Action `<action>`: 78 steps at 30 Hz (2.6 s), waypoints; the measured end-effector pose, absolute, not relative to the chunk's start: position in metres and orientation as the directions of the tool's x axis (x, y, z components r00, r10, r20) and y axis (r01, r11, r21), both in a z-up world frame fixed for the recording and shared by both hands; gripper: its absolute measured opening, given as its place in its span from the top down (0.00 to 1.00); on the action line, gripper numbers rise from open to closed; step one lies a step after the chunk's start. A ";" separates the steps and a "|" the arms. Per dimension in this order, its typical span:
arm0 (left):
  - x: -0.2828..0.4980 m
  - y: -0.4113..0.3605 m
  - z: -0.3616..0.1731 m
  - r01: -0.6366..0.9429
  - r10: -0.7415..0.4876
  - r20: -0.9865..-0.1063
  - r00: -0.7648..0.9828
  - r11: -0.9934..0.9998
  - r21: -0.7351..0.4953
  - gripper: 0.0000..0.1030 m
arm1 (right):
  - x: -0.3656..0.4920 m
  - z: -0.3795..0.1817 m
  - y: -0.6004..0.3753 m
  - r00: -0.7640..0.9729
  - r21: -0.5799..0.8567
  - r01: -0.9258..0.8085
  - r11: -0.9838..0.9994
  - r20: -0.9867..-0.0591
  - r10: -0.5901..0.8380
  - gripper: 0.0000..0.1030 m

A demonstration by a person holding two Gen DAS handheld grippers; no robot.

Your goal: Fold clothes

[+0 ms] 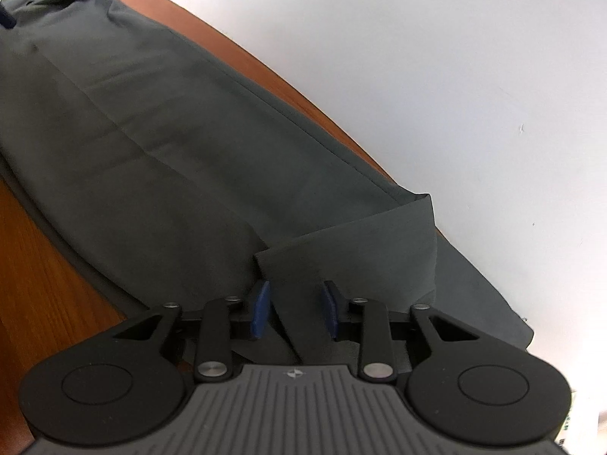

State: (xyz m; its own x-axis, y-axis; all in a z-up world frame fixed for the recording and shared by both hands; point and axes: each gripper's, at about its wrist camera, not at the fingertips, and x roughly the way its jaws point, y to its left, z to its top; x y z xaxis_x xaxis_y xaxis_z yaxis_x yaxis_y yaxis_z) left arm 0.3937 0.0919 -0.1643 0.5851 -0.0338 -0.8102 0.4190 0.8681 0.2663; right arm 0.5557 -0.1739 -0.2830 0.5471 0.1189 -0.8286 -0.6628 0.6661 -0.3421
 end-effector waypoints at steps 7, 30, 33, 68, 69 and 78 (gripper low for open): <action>0.392 0.093 -0.164 0.416 -0.019 -0.813 0.581 0.866 0.277 0.36 | 0.572 -0.264 -0.181 0.681 -0.433 -0.539 0.723 -0.729 0.071 1.00; 0.380 0.072 -0.160 0.448 -0.022 -0.827 0.561 0.849 0.281 0.36 | 0.501 -0.251 -0.279 0.530 -0.330 -0.730 0.599 -0.826 0.190 0.67; 0.380 0.070 -0.161 0.451 -0.017 -0.830 0.557 0.846 0.285 0.36 | 0.494 -0.240 -0.298 0.543 -0.333 -0.717 0.613 -0.818 0.190 0.96; 0.382 0.058 -0.168 0.477 -0.014 -0.842 0.540 0.829 0.292 0.35 | 0.537 -0.186 -0.494 0.723 -0.232 -0.137 0.963 -0.688 -0.062 0.64; 0.381 0.058 -0.168 0.478 -0.017 -0.841 0.541 0.829 0.291 0.35 | 0.533 -0.184 -0.495 0.716 -0.221 -0.170 0.960 -0.697 -0.034 0.64; 0.375 0.046 -0.172 0.497 -0.062 -0.859 0.508 0.836 0.234 0.35 | 0.498 -0.190 -0.453 0.608 -0.195 -0.444 0.874 -0.782 0.135 0.33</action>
State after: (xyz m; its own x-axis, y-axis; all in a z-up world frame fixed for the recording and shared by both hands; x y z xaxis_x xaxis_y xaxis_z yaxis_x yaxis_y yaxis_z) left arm 0.3748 0.0457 -0.1725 0.5081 -0.0620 -0.8591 0.4969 0.8358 0.2336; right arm 0.4981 -0.4530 -0.1903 0.6080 0.1346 -0.7825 -0.4445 0.8743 -0.1950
